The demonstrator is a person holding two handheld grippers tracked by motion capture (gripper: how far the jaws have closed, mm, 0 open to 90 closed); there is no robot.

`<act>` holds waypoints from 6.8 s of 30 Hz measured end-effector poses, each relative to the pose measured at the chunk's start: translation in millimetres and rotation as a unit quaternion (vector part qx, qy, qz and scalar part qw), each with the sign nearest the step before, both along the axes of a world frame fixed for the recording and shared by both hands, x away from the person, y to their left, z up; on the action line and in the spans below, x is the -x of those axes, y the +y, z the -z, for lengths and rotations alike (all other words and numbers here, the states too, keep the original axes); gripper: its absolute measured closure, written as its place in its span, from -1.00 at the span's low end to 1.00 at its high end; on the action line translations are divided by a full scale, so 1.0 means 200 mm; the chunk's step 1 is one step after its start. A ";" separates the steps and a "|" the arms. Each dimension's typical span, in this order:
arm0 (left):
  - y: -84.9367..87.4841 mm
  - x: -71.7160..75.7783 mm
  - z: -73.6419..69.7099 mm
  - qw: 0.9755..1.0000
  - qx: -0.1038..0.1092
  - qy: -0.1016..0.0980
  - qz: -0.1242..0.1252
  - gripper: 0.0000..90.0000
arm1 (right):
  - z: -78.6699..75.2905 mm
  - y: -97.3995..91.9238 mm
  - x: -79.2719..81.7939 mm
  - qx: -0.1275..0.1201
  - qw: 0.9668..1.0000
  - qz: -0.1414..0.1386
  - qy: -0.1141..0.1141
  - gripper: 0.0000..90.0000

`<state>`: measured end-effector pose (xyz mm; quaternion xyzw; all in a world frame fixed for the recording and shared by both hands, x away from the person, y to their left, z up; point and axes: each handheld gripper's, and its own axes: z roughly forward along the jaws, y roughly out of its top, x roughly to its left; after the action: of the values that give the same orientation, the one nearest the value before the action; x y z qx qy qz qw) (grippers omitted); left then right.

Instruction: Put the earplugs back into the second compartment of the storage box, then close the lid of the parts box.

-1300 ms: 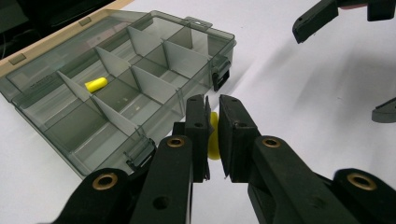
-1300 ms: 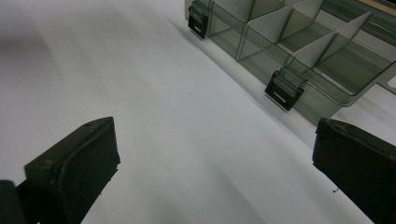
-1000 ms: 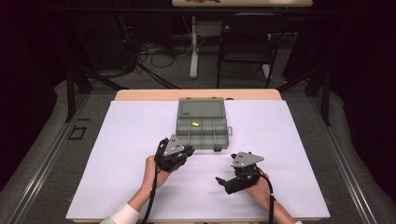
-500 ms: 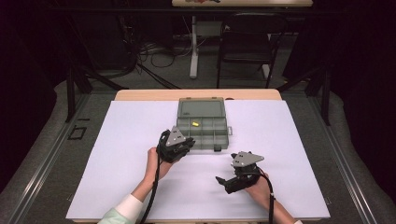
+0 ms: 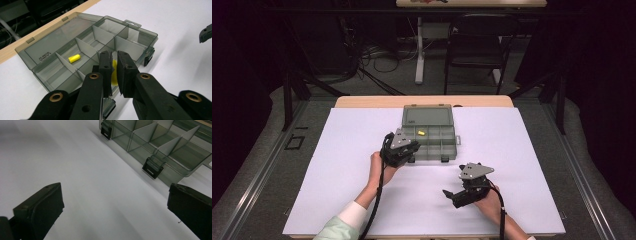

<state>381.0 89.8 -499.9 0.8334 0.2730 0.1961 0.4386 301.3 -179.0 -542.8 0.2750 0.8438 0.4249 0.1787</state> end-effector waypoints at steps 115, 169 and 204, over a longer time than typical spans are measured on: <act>-0.12 -0.33 0.13 0.987 -0.134 0.078 -0.043 -0.67 | 0.00 0.00 -0.02 -0.005 1.000 -0.002 0.002 -1.00; -0.09 -0.36 0.20 0.991 -0.095 0.074 -0.058 0.18 | -0.19 -0.07 -0.76 -0.009 0.995 0.097 0.012 -0.90; -0.08 -0.38 0.21 0.992 -0.089 0.075 -0.044 0.20 | 0.06 -0.03 -1.14 0.085 0.979 0.172 0.067 1.00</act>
<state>456.1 74.6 -541.5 0.8686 0.3233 0.1753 0.3320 529.5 -185.4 -553.8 0.4274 0.8269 0.2956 0.2148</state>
